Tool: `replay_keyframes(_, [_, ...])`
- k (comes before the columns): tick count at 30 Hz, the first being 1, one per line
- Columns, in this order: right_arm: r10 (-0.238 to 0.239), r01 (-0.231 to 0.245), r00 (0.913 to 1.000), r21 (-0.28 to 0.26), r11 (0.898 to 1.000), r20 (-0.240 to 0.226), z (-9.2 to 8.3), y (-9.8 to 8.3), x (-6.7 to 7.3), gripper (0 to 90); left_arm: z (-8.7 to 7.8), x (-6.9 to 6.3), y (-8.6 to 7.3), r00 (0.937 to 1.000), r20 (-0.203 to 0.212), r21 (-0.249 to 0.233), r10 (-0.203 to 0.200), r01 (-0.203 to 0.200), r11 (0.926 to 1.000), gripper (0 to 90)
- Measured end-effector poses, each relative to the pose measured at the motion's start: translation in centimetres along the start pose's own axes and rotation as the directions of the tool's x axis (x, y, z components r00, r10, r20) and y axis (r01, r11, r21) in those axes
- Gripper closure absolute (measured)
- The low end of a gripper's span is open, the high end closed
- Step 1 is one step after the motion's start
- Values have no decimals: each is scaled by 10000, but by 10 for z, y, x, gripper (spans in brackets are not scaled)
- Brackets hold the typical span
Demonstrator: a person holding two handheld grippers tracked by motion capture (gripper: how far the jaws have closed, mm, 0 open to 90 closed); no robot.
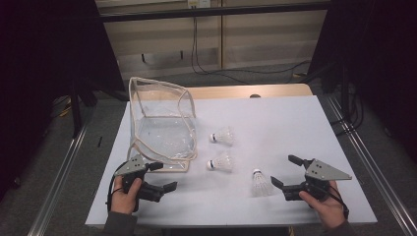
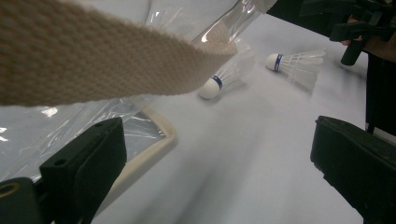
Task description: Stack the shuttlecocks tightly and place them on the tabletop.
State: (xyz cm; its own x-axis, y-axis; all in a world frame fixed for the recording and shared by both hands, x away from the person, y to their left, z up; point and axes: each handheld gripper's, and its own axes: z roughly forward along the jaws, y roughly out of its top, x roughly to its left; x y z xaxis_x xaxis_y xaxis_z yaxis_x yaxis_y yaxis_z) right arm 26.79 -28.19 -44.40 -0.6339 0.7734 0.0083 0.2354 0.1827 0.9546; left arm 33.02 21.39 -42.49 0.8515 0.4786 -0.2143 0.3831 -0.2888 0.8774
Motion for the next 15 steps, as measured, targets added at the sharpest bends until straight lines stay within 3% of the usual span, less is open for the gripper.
replay_keyframes(15, [1, -2, 10000, 280, 9996, 41, 0, 0, -5, 31, 3, 1, 1, 9999, -135, 79, 12, -11, 10000, 37])
